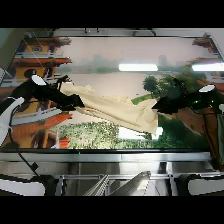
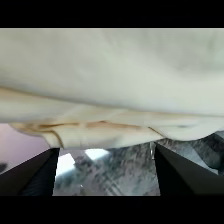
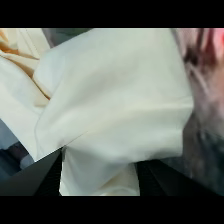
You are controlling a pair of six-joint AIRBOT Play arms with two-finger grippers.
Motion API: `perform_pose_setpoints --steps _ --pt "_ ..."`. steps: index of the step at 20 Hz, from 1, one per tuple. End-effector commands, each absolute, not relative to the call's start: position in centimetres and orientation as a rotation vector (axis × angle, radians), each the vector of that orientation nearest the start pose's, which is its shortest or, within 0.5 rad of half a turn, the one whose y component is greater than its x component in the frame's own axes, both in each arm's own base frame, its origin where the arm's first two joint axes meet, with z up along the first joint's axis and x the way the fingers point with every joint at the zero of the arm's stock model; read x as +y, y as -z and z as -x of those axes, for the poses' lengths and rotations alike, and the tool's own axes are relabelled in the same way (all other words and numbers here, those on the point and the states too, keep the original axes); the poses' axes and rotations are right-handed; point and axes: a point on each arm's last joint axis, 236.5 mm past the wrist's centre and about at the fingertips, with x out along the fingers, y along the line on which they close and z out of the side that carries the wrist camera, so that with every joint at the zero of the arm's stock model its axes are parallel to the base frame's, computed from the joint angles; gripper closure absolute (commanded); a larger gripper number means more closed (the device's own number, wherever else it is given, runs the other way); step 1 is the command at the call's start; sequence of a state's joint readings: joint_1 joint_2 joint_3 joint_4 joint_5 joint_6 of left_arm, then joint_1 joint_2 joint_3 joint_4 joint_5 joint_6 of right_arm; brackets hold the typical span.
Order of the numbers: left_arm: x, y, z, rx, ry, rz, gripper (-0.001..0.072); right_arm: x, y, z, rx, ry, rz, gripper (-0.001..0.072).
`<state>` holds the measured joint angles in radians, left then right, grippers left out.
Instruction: Fold the shirts.
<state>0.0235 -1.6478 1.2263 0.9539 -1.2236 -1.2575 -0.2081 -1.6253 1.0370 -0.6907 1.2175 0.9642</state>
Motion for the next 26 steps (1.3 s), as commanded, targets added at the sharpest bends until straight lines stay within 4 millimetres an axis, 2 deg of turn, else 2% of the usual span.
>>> perform_pose_setpoints --steps 1,3,5,6,8,12,13,14,15,17,19,21,23,25,26 --pt "-9.1 5.1 -39.3 1.438 0.442 0.448 0.0084 9.7 8.0 -37.4 1.373 -0.603 -0.637 0.0212" --pt "-7.0 5.3 -39.5 1.393 0.377 0.485 0.0085 9.6 8.0 -37.4 1.374 -0.603 -0.636 0.0212" --pt "-6.5 6.5 -39.2 1.386 0.341 0.512 0.0106 9.6 8.0 -37.4 1.373 -0.603 -0.637 0.0212" --pt "-7.0 7.2 -38.9 1.385 0.335 0.532 0.0134 9.7 8.0 -37.4 1.372 -0.603 -0.638 0.0212" --pt "-8.4 8.5 -38.8 1.375 0.335 0.532 0.0134 9.8 7.8 -37.5 1.366 -0.606 -0.649 0.0212" --pt "-13.2 10.3 -38.5 1.430 0.429 0.456 0.0135 10.0 7.6 -37.6 1.361 -0.610 -0.662 0.0212" --pt "-14.4 10.7 -38.2 1.453 0.456 0.439 0.0172 10.1 7.5 -37.5 1.366 -0.617 -0.664 0.0212" --pt "-15.4 11.0 -37.9 1.471 0.479 0.423 0.0272 10.2 7.4 -37.2 1.374 -0.627 -0.667 0.0212" --pt "-16.3 11.1 -37.4 1.490 0.503 0.407 0.0302 10.3 7.2 -36.9 1.384 -0.640 -0.671 0.0212" --pt "-17.4 10.9 -35.9 1.535 0.546 0.390 0.0312 10.6 6.9 -36.1 1.400 -0.679 -0.668 0.0212" --pt "-17.9 10.1 -34.1 1.566 0.604 0.363 0.0702 10.9 6.4 -35.3 1.416 -0.729 -0.662 0.0223" --pt "-17.5 8.8 -33.4 1.544 0.605 0.361 0.0701 11.1 6.0 -34.6 1.421 -0.780 -0.647 0.0464" --pt "-16.5 6.8 -34.0 1.474 0.585 0.369 0.0693 11.2 6.0 -34.6 1.414 -0.786 -0.646 0.0689" --pt "-15.0 4.0 -35.0 1.396 0.566 0.399 0.0687 11.6 5.1 -35.0 1.388 -0.808 -0.672 0.0689" --pt "-14.6 2.1 -34.8 1.370 0.586 0.436 0.0686 11.8 3.9 -35.0 1.372 -0.834 -0.690 0.0690"
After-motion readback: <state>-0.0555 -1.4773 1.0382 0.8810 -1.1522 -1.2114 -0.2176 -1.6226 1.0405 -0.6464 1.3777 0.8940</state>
